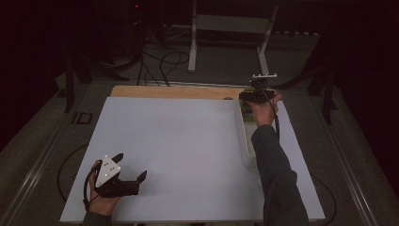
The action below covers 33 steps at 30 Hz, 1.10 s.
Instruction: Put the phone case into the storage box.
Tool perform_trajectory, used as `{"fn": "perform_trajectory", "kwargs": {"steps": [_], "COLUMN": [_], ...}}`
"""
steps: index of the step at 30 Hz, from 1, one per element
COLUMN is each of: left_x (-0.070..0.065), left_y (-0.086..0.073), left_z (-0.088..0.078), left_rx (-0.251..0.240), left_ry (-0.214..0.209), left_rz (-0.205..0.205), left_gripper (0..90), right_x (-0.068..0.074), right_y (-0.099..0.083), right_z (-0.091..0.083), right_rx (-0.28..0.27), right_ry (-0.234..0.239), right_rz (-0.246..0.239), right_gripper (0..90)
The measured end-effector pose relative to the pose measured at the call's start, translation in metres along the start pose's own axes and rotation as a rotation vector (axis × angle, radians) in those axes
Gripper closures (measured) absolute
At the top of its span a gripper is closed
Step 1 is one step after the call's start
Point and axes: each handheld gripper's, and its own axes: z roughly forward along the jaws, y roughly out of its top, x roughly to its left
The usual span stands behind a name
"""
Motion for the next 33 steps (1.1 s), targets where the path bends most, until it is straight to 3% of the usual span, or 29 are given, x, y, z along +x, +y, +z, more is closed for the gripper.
{"fn": "perform_trajectory", "kwargs": {"steps": [17,33], "left_x": [0.0004,-0.0006], "left_y": [-0.0001,0.0003], "left_z": [-0.001,-0.0007], "left_rx": [-0.006,-0.006], "left_ry": [0.002,0.0], "left_rz": [-0.004,-0.002], "left_gripper": [0.0,0.0], "right_x": [0.0033,0.0038], "right_y": [0.0012,0.0012], "right_z": [0.0019,-0.0039], "right_rx": [-0.006,-0.026], "right_ry": [0.001,0.041], "right_rz": [0.008,0.005], "right_gripper": [7.7,7.3]}}
